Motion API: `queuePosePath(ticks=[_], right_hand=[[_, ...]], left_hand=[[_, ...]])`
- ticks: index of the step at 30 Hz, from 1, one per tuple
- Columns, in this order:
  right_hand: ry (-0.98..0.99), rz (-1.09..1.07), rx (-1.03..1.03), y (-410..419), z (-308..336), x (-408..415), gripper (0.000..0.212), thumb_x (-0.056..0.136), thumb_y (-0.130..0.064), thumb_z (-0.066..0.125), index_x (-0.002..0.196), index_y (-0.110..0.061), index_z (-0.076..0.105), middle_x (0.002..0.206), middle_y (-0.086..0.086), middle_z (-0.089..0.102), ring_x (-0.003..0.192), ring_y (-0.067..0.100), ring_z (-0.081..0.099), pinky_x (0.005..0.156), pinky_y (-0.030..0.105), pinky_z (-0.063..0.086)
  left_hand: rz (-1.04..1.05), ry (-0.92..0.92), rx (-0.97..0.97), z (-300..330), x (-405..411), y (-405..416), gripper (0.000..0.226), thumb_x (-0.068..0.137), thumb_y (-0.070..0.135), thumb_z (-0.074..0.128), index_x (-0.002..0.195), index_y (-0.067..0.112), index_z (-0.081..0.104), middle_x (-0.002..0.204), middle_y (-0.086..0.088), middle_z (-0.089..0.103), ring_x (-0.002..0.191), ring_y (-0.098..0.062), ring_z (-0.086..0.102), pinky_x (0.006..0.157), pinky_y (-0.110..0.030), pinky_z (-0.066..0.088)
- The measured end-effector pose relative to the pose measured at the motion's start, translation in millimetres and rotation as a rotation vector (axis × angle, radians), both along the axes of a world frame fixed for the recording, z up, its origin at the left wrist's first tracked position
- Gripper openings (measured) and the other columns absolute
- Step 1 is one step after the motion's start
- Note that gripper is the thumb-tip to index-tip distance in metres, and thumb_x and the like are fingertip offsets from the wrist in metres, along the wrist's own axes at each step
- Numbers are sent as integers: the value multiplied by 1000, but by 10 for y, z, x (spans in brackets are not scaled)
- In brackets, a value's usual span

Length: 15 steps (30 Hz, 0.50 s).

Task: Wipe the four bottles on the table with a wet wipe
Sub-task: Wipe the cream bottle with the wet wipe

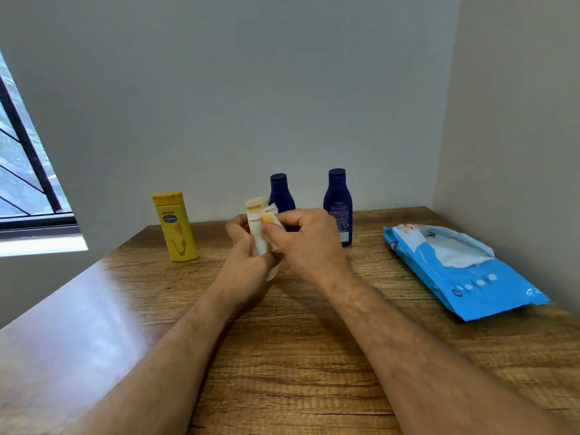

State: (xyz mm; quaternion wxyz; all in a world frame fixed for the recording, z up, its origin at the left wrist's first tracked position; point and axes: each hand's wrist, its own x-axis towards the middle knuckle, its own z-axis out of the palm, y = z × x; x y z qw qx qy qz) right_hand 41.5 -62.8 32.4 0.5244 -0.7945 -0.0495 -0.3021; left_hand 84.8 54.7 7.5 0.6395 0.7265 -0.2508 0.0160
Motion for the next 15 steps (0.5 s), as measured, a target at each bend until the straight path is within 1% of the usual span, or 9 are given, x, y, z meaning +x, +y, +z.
queuePosePath(ticks=[2,4,6,8,9,11,13,14,15], right_hand=[[-4,26,-35,40,-1,-5,22,90,-25,72,110,-19,76,98,-8,74,90,4,68,78,20,58],[-25,-9,-12,42,-12,15,21,90,-27,72,109,-20,77,95,-9,75,88,3,68,75,19,58],[-27,-58,70,-9,-18,54,19,91,-29,71,105,-19,77,90,-9,75,82,2,70,68,16,57],[-1,-64,159,-77,-12,92,15,91,-27,71,100,-17,78,84,-9,75,75,2,71,60,11,54],[18,-40,209,-107,-7,105,13,90,-26,72,98,-17,78,82,-8,76,74,2,71,60,12,54],[53,39,304,-144,-4,118,11,89,-23,74,97,-17,78,85,-4,77,78,6,73,70,23,59],[72,110,339,-131,-1,115,11,88,-20,75,97,-15,77,88,0,78,84,13,75,77,32,61],[74,125,325,-116,-4,113,12,88,-20,75,98,-15,77,89,1,78,85,14,75,78,33,62],[73,130,314,-97,-3,106,13,88,-20,75,99,-14,77,89,1,78,85,14,75,78,33,62]], left_hand=[[1,10,-14,-2,6,8,67,92,-9,59,131,28,19,119,1,58,92,2,70,74,-18,57],[-7,21,-9,0,3,12,68,93,-9,60,131,30,20,120,1,59,96,0,70,81,-23,59],[-25,28,0,-15,17,9,71,92,-9,60,133,33,20,128,0,57,108,-8,68,92,-34,58],[-40,32,8,-23,27,9,77,90,-11,60,137,34,20,135,-1,50,120,-17,60,96,-37,56],[-50,47,-8,-21,31,11,78,89,-12,60,138,34,20,135,-2,49,122,-19,58,93,-36,57],[-53,83,-50,-10,35,10,79,87,-9,62,140,33,22,135,-5,50,121,-22,58,92,-38,58],[-50,131,-105,-5,41,11,78,82,-6,63,139,33,25,134,-9,52,122,-27,59,99,-52,53],[-52,156,-125,0,39,14,78,80,-5,63,136,34,26,134,-10,53,122,-29,60,101,-57,52],[-54,166,-130,6,39,18,76,77,-3,63,133,35,28,133,-10,54,122,-30,60,101,-58,51]])
